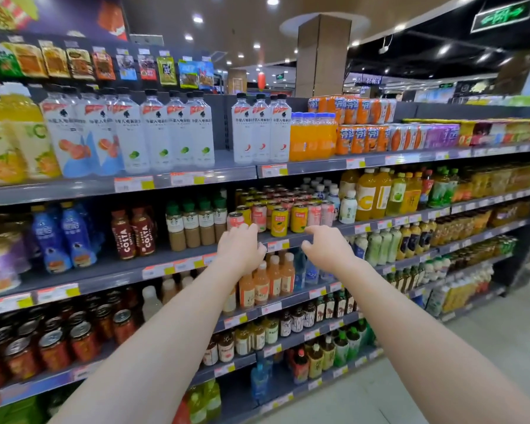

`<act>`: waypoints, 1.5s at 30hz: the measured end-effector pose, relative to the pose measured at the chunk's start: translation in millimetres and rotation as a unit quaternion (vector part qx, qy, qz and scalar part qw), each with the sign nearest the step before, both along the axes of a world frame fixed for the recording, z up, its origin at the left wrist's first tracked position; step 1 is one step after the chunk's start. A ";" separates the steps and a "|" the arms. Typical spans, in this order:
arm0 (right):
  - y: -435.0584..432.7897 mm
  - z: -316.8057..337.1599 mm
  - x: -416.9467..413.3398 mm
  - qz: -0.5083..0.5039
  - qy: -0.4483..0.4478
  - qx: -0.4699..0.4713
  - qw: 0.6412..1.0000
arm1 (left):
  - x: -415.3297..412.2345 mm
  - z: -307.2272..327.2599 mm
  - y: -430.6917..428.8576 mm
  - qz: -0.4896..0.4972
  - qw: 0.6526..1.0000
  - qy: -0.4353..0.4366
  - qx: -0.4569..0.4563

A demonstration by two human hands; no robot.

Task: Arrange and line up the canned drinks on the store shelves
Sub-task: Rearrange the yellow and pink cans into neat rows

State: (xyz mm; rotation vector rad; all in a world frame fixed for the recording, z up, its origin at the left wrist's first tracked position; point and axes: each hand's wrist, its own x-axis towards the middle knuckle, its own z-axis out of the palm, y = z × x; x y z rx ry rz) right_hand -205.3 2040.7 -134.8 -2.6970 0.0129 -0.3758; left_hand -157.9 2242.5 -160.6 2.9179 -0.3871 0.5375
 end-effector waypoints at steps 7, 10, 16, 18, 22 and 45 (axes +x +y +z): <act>-24.5 -14.7 122.3 0.015 0.028 -0.020 0.999 | 115.2 -29.1 -28.0 0.010 0.999 0.010 -0.029; -35.4 -22.7 174.7 0.015 0.042 -0.022 0.999 | 162.9 -39.6 -40.2 0.002 0.998 0.033 -0.045; -56.4 -40.4 251.4 0.025 0.057 -0.017 0.998 | 239.6 -58.2 -61.7 0.004 0.998 0.037 -0.049; -62.9 -46.3 271.7 0.031 0.055 -0.011 0.998 | 260.0 -60.3 -68.6 0.003 0.998 0.036 -0.054; -75.0 -58.6 305.6 0.045 0.053 -0.002 0.998 | 288.6 -65.1 -75.3 0.005 0.997 0.032 -0.072; -161.1 -111.0 407.0 0.194 -0.083 0.071 0.975 | 298.1 -111.6 -143.0 0.215 0.949 0.075 -0.218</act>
